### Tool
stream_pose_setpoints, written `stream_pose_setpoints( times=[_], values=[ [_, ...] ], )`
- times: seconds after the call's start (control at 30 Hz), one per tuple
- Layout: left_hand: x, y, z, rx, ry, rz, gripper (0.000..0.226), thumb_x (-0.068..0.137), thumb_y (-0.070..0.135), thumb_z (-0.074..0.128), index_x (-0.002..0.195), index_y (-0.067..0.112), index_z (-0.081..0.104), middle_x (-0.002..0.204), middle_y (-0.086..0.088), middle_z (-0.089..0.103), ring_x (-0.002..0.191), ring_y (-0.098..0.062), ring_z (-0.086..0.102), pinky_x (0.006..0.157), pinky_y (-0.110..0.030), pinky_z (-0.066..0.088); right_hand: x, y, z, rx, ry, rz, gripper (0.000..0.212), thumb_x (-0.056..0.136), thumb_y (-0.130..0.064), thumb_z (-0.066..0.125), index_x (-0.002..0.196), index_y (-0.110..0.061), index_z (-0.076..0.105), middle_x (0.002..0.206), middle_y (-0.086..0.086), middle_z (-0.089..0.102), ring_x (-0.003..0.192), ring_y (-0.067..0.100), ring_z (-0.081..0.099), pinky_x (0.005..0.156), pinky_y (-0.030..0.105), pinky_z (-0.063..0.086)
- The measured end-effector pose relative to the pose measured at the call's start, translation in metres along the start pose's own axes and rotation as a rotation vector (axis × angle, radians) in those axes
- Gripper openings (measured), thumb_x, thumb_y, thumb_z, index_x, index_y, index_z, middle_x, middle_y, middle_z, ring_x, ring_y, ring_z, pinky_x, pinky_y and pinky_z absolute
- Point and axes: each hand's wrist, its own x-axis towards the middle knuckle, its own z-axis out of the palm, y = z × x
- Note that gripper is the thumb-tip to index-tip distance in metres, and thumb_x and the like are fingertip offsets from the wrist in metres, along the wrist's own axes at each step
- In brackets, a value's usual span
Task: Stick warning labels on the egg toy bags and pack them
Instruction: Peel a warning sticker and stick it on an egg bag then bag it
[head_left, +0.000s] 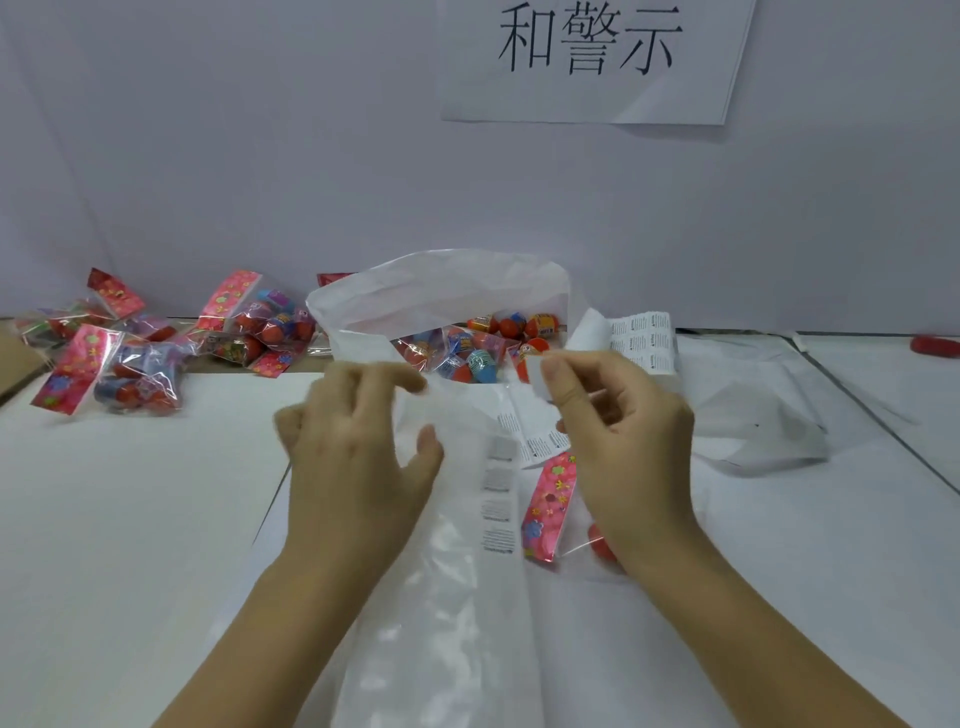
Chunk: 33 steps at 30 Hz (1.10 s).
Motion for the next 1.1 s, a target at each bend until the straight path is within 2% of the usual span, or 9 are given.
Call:
stream_pose_setpoints(
  times=[0.1,0.27,0.4,0.53,0.67,0.8,0.97,1.03,1.1],
  values=[
    [-0.007,0.010,-0.004,-0.221,-0.121,0.155,0.008,0.077,0.030,0.063,0.080,0.027,0.069,0.071,0.012,0.059,0.071,-0.005,0.053,0.074,-0.026,0.028,-0.008,0.002,0.003,-0.232,0.026,-0.344,0.025,0.094,-0.032,0.059,0.094,-0.013,0.074,0.073,-0.003,0.070,0.059,0.004,0.054,0.057,0.017,0.045],
    [-0.005,0.021,-0.005,-0.927,-0.272,-0.238,0.021,0.082,0.033,0.060,0.068,0.026,0.075,0.061,0.009,0.063,0.064,-0.003,0.057,0.066,-0.009,0.041,-0.010,0.009,0.002,-0.324,0.020,-0.673,0.023,0.095,-0.027,0.062,0.097,-0.010,0.076,0.064,0.003,0.068,0.052,0.019,0.055,0.049,0.036,0.049],
    [0.000,0.020,-0.006,-1.061,-0.232,-0.314,0.025,0.082,0.022,0.069,0.058,0.014,0.068,0.053,0.009,0.057,0.055,0.000,0.053,0.058,-0.006,0.041,-0.008,0.009,0.002,-0.264,-0.070,-0.774,0.019,0.092,-0.024,0.066,0.099,-0.009,0.076,0.087,0.002,0.075,0.073,0.019,0.069,0.062,0.036,0.055],
    [-0.001,0.017,-0.005,-1.060,-0.172,-0.326,0.042,0.088,-0.001,0.060,0.059,0.026,0.074,0.054,0.012,0.060,0.055,0.002,0.053,0.056,-0.006,0.042,-0.011,0.001,0.001,-0.046,-0.179,-0.457,0.033,0.087,-0.036,0.068,0.116,-0.021,0.068,0.099,-0.006,0.074,0.083,0.009,0.069,0.071,0.025,0.055],
    [-0.002,0.017,-0.006,-0.970,-0.116,-0.257,0.025,0.085,0.016,0.066,0.067,0.031,0.075,0.063,0.012,0.067,0.063,-0.001,0.057,0.059,-0.011,0.045,-0.007,-0.010,0.000,0.283,-0.272,0.098,0.026,0.077,-0.044,0.068,0.101,-0.038,0.063,0.090,-0.018,0.070,0.077,0.004,0.065,0.064,0.011,0.049],
    [-0.005,0.018,-0.005,-0.811,-0.115,-0.167,0.010,0.082,0.032,0.066,0.084,0.027,0.075,0.078,0.007,0.071,0.075,-0.018,0.059,0.070,-0.038,0.048,-0.002,-0.008,0.001,0.308,-0.396,0.181,0.009,0.077,-0.036,0.069,0.083,-0.030,0.071,0.082,-0.010,0.071,0.074,0.013,0.066,0.066,0.025,0.056],
    [-0.013,0.014,0.000,-0.429,-0.219,-0.024,0.058,0.070,0.054,0.068,0.124,0.055,0.047,0.101,0.021,0.052,0.086,-0.008,0.051,0.092,-0.016,0.026,0.011,-0.005,-0.007,0.447,-0.167,0.198,0.006,0.090,-0.020,0.065,0.089,-0.025,0.062,0.079,-0.002,0.069,0.066,0.013,0.067,0.060,0.025,0.054],
    [-0.014,0.010,0.005,-0.153,-0.306,0.040,0.072,0.076,0.045,0.074,0.134,0.060,0.033,0.115,0.018,0.040,0.102,-0.012,0.046,0.091,-0.016,0.015,0.026,0.003,-0.020,0.395,-0.215,0.197,0.034,0.085,-0.032,0.070,0.109,-0.039,0.048,0.097,-0.007,0.066,0.081,0.006,0.066,0.067,0.021,0.053],
    [-0.014,0.005,0.011,0.084,-0.354,0.080,0.064,0.084,0.042,0.070,0.137,0.055,0.038,0.126,0.013,0.036,0.117,-0.014,0.040,0.092,-0.027,0.012,0.037,0.012,-0.039,0.098,-0.493,0.256,0.092,0.060,-0.056,0.083,0.124,-0.067,0.018,0.126,-0.014,0.052,0.102,-0.005,0.057,0.077,0.018,0.048]
  ],
)
